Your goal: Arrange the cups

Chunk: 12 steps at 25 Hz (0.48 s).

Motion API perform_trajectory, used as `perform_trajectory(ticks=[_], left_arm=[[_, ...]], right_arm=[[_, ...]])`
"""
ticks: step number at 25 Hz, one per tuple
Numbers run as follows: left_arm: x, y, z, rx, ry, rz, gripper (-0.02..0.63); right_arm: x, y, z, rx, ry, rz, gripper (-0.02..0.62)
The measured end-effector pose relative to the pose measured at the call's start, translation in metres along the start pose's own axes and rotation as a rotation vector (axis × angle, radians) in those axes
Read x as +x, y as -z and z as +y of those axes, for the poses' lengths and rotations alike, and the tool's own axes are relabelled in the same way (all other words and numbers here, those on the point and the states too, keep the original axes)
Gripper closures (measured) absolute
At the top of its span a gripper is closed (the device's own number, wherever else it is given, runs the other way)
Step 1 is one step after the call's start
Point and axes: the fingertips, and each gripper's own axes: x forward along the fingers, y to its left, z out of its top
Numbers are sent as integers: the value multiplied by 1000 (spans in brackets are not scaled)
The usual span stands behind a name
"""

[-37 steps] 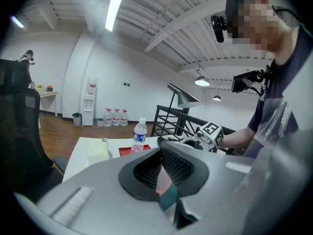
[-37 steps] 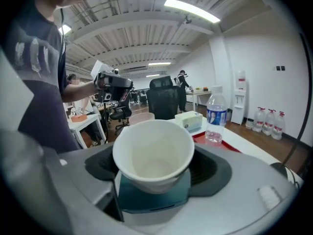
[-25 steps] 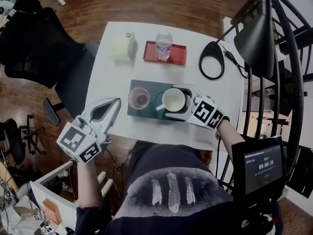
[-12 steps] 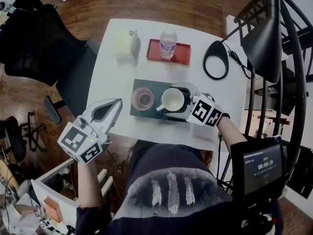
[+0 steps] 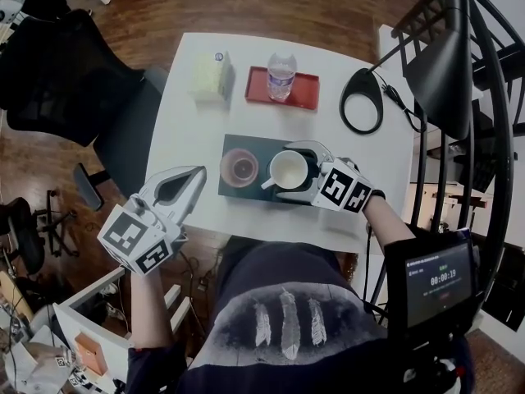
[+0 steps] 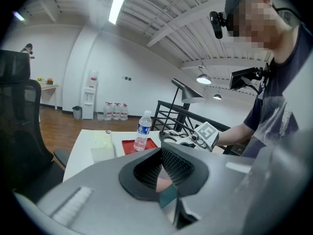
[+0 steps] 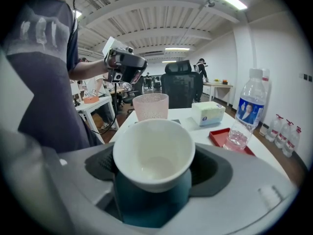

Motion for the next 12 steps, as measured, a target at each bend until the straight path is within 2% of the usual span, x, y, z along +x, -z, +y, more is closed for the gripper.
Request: perform_trajectory(ticks=[7,12], left_arm=[[0,-1,0,0,-1,-2,591],[-1,-2,-1,-1,-1,-6,591]], right_arm=[[-1,0,0,17,27,0,183],[0,-1,7,-14,-8,16,183]])
